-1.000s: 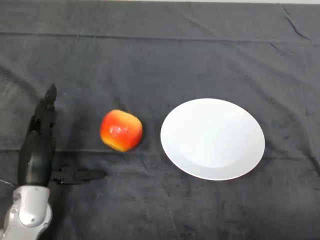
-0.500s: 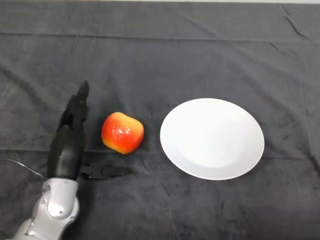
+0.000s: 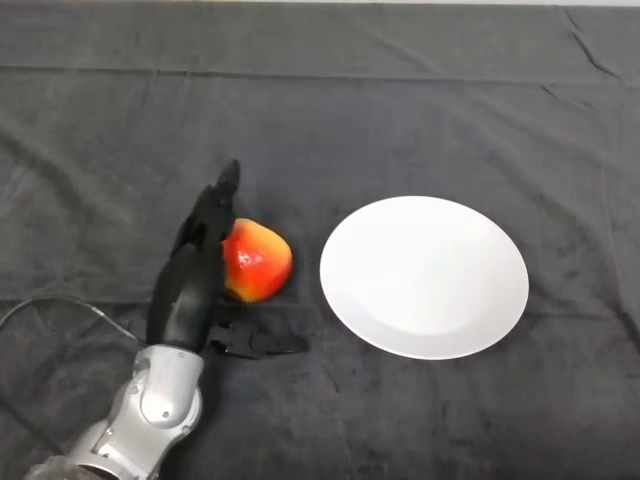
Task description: Move the apple to the plate
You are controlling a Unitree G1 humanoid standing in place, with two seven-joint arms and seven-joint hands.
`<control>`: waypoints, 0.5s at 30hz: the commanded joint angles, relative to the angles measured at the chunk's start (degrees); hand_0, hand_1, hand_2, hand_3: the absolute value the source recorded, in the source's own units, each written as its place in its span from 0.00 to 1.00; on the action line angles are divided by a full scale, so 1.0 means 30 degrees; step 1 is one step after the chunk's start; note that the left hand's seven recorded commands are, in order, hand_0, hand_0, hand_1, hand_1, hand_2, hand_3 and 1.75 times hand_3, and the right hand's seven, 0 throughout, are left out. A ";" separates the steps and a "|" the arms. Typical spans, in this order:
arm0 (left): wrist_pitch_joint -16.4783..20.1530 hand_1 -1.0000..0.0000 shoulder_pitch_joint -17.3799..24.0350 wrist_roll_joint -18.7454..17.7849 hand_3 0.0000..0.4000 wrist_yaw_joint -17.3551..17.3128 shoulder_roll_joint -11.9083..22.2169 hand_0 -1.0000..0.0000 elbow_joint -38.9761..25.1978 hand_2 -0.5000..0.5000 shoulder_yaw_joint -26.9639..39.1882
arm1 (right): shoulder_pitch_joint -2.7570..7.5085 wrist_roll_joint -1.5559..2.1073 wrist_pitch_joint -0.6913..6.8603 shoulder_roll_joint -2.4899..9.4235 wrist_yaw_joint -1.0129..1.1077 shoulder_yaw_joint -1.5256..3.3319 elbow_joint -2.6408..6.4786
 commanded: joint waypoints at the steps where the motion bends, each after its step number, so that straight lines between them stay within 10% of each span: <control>1: 0.0373 0.37 -0.0668 -0.0367 1.00 -0.0073 0.0124 0.00 0.0714 0.31 -0.0625 | 0.0122 -0.0073 -0.0031 -0.0674 -0.0016 -0.0166 -0.0151; 2: 0.0396 0.00 -0.0713 -0.0433 1.00 -0.0084 0.0145 0.00 0.0723 0.50 -0.0731 | 0.0122 -0.0072 -0.0031 -0.0675 -0.0016 -0.0167 -0.0150; 15: 0.0407 0.00 -0.0712 -0.0764 1.00 0.0314 0.0542 0.00 0.0274 0.50 -0.1895 | 0.0118 -0.0066 -0.0033 -0.0680 -0.0010 -0.0170 -0.0136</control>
